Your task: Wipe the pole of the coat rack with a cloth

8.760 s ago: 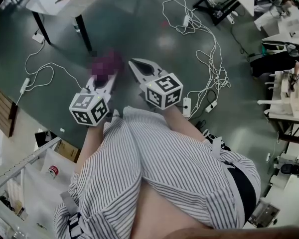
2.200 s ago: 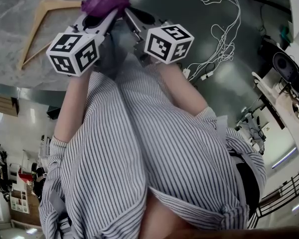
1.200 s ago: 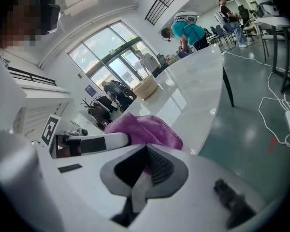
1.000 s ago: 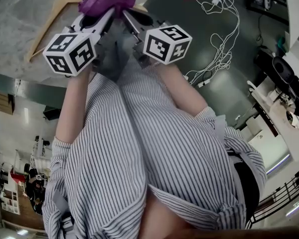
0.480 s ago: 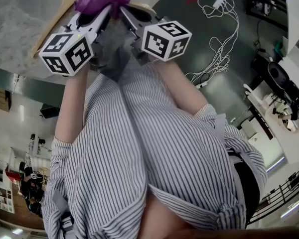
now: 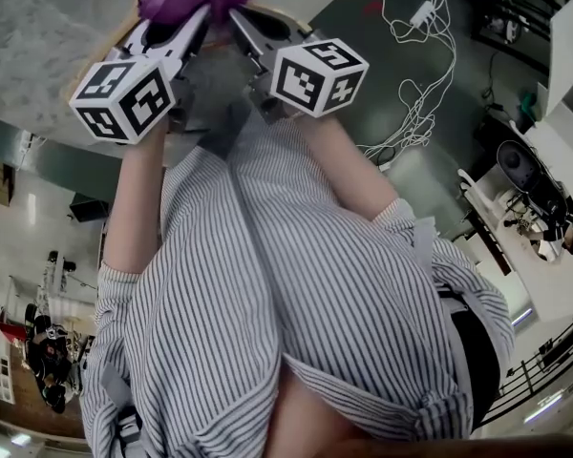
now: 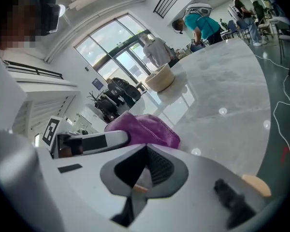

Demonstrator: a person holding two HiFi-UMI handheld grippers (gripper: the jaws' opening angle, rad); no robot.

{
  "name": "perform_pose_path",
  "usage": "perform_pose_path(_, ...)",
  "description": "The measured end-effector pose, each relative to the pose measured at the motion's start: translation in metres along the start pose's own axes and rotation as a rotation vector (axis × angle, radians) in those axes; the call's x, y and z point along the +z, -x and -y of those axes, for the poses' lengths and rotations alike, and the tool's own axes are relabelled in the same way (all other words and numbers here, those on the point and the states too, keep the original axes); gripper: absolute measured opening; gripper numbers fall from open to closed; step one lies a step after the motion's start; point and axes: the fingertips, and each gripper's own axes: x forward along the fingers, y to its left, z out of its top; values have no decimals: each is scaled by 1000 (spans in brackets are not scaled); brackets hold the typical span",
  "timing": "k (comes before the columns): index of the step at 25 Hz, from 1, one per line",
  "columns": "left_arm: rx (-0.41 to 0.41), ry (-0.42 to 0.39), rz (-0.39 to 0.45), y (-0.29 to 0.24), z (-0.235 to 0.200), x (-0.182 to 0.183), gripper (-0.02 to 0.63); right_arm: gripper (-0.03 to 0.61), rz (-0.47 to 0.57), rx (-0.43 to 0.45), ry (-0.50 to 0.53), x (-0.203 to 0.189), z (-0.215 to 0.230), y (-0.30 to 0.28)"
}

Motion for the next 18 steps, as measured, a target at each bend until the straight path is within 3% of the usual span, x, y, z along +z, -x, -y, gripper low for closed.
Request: perform_pose_path(18,47,24,90,15,-33,28,80,14,27,20,10,20,-12,-34)
